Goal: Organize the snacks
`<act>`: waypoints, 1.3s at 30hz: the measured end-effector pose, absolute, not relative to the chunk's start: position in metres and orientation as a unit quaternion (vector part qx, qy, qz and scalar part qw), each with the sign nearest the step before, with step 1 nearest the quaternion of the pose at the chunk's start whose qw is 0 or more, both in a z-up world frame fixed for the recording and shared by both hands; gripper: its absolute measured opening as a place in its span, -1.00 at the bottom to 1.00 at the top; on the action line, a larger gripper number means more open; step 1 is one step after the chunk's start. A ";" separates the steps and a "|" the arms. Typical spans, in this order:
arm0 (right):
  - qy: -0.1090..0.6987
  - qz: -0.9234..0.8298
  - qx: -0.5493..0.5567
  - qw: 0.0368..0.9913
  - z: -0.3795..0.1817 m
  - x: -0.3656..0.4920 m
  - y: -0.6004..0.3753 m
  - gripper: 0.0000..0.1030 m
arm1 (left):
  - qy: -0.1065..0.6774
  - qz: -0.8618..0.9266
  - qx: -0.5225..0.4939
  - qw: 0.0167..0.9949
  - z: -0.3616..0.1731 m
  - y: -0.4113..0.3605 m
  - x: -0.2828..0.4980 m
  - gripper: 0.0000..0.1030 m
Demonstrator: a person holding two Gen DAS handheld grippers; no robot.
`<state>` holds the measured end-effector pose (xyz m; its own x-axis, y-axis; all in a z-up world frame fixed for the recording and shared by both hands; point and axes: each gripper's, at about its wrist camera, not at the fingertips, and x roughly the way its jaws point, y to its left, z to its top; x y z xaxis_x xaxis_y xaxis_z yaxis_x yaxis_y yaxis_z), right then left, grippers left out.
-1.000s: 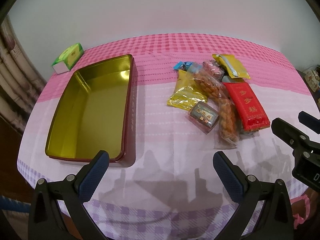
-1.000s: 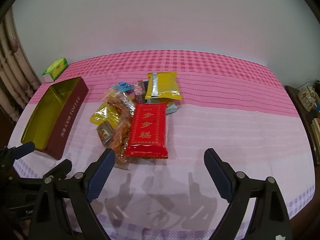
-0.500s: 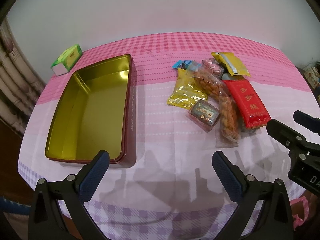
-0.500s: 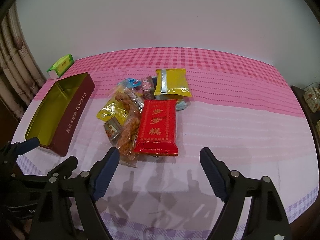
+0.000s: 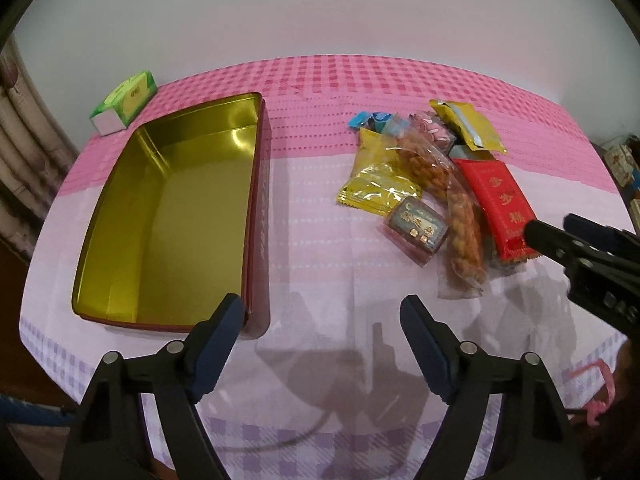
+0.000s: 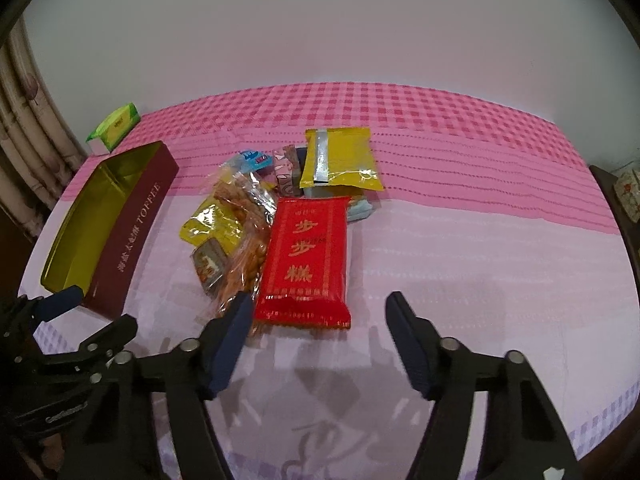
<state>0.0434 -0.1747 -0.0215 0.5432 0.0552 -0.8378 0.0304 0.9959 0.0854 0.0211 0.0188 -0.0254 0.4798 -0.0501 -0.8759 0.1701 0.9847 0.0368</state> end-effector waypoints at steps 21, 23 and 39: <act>0.509 0.024 0.069 0.858 -0.060 0.093 -0.174 -0.09 | 0.520 -0.059 0.042 0.851 -0.036 0.020 0.054 0.56; 0.507 0.025 0.067 0.859 -0.059 0.091 -0.175 -0.15 | 0.522 -0.058 0.042 0.850 -0.036 0.019 0.055 0.56; 0.495 -0.018 0.077 0.865 -0.046 0.057 -0.225 -0.17 | 0.499 -0.056 0.073 0.862 -0.012 0.004 0.052 0.56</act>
